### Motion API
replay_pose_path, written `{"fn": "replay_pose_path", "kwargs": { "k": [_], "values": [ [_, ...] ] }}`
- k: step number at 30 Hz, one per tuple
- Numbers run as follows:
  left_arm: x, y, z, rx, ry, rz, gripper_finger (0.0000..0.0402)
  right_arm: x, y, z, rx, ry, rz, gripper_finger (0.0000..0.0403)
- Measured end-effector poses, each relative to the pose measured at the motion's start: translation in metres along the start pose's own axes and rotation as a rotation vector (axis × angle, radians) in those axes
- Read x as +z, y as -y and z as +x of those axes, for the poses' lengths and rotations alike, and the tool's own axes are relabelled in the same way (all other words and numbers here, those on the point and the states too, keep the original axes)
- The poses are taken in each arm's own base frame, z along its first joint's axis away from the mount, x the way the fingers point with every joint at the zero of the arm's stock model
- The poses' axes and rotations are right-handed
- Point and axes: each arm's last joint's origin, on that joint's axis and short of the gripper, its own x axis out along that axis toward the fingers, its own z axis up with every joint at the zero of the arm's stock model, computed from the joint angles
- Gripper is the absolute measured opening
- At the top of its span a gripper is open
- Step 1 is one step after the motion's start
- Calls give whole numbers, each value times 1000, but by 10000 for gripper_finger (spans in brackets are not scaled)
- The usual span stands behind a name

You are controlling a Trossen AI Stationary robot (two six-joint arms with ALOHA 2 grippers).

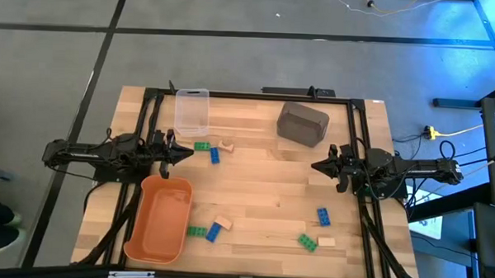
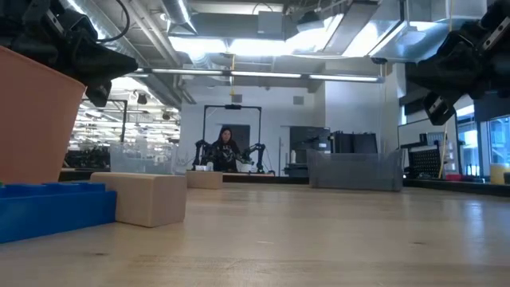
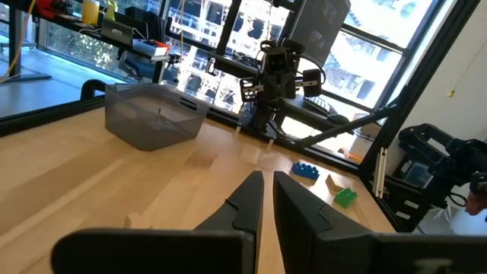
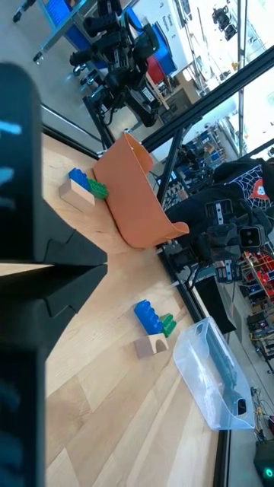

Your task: Sort & place blocks by color

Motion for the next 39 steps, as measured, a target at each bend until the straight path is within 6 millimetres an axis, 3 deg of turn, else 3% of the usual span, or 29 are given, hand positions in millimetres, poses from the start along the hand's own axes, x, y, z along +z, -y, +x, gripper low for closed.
{"fn": "replay_pose_path", "kwargs": {
  "k": [10, 24, 29, 35, 39],
  "values": [
    [0, 0, 0, 0, 0, 0, 25, 6, -3, 0, 30, 60, 27, 3],
    [0, 0, 0, 0, 0, 0, 25, 51, -18, -12, 45, 502, 276, 19],
    [0, 0, 0, -1, -1, 0, 25, 82, -35, -10, -22, 409, 266, 81],
    [0, 0, 0, 0, 0, 0, 25, 125, -62, -11, -42, 158, 236, 167],
    [0, 0, 0, 0, 0, 0, 25, 147, -75, -16, -97, -26, 271, 203]
  ]
}}
